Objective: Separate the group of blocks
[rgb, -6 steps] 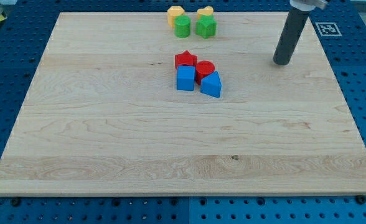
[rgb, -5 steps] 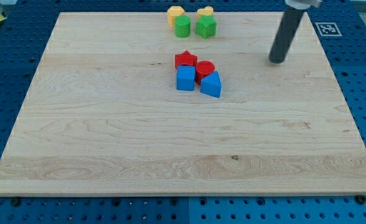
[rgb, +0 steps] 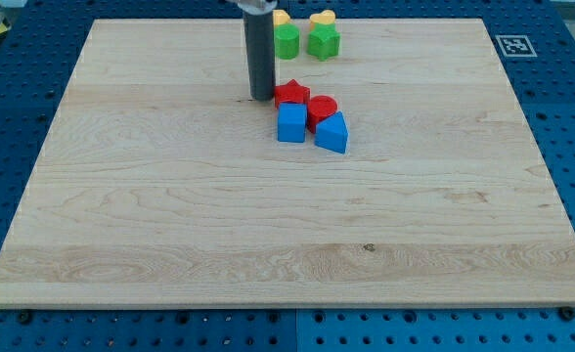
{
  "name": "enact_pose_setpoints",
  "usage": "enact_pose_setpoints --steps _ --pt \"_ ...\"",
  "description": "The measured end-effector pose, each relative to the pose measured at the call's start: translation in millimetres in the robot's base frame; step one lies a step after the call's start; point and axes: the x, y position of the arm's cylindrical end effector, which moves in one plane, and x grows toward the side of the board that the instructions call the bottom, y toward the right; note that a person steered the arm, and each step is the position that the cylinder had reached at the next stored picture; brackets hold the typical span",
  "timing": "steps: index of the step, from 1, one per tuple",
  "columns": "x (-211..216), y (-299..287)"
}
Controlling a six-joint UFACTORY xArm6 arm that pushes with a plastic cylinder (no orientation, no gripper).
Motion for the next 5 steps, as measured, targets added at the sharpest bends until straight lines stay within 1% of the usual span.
enact_pose_setpoints --steps 1,3,4,5 --pt "15.5 29.3" --pt "30.7 92.9" --pt "30.7 98.3" --pt "29.4 91.9"
